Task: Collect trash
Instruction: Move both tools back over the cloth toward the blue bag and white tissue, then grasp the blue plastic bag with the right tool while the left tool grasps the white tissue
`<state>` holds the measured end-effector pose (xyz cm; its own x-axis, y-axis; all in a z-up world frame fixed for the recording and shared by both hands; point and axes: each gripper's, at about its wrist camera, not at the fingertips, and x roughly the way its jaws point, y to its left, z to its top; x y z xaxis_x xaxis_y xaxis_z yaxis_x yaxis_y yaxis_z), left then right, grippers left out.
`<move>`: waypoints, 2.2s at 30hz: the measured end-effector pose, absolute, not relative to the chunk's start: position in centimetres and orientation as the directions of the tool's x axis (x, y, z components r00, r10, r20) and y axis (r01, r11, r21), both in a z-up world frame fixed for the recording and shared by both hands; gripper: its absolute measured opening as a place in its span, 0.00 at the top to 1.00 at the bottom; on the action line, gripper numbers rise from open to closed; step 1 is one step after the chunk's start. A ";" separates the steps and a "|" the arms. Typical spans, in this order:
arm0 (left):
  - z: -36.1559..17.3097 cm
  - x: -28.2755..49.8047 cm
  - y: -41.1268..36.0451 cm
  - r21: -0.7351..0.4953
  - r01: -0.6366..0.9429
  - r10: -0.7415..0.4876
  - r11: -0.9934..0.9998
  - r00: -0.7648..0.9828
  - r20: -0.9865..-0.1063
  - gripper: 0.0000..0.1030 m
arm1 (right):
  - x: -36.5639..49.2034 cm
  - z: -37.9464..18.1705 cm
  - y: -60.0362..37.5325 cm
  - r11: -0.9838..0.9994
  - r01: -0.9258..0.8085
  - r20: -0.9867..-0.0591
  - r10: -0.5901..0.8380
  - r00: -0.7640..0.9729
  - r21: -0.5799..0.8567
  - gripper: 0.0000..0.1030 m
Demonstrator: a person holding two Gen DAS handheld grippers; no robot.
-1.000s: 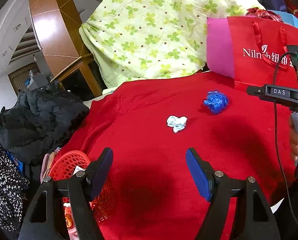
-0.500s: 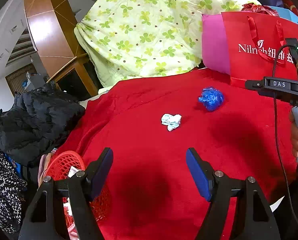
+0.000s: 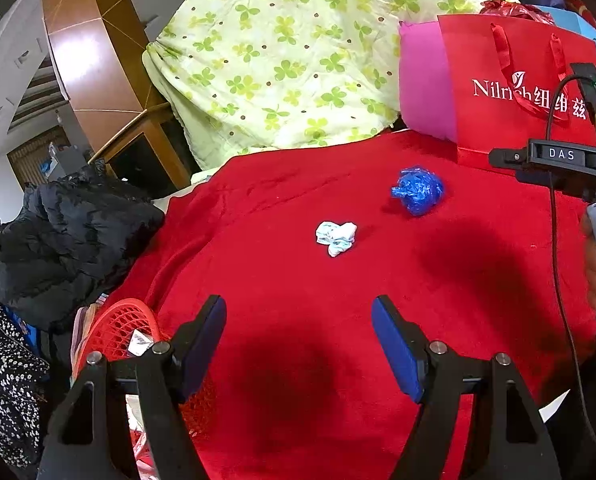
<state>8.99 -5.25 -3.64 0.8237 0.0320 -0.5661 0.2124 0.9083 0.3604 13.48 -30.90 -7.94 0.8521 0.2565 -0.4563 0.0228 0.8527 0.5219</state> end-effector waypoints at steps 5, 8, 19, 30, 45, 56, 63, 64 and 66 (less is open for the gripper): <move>-4.2 9.3 -5.4 0.359 0.222 0.027 0.907 0.818 -0.575 0.26 | 13.5 -7.9 -30.9 0.853 0.023 -0.456 0.256 0.852 0.522 0.39; -4.6 9.6 -5.5 0.353 0.226 0.025 0.908 0.812 -0.583 0.26 | 13.5 -8.1 -30.9 0.852 0.023 -0.460 0.259 0.849 0.523 0.39; -5.9 10.7 -5.3 0.335 0.237 0.018 0.912 0.793 -0.609 0.26 | 13.9 -8.5 -30.3 0.856 0.029 -0.483 0.263 0.835 0.516 0.39; -7.3 12.0 -4.9 0.304 0.252 0.003 0.919 0.766 -0.642 0.26 | 14.9 -9.0 -29.7 0.872 0.044 -0.513 0.246 0.822 0.488 0.39; -10.4 18.1 -2.5 0.178 0.241 -0.029 0.954 0.666 -0.745 0.26 | 22.6 -11.6 -29.6 0.852 0.144 -0.566 0.200 0.800 0.503 0.39; -11.4 27.5 -5.2 0.091 0.249 -0.088 0.964 0.623 -0.777 0.26 | 30.9 -14.6 -29.5 0.797 0.184 -0.584 0.243 0.775 0.576 0.39; -13.9 33.6 -8.7 0.017 0.246 -0.130 0.969 0.568 -0.813 0.26 | 32.8 -16.3 -29.6 0.806 0.205 -0.635 0.252 0.730 0.555 0.42; -14.4 34.2 -9.1 0.016 0.245 -0.128 0.969 0.559 -0.819 0.26 | 32.9 -16.5 -29.6 0.806 0.205 -0.640 0.256 0.724 0.555 0.46; -15.7 35.5 -9.7 0.019 0.223 -0.107 0.975 0.536 -0.837 0.26 | 32.9 -16.5 -29.7 0.816 0.202 -0.646 0.250 0.721 0.541 0.49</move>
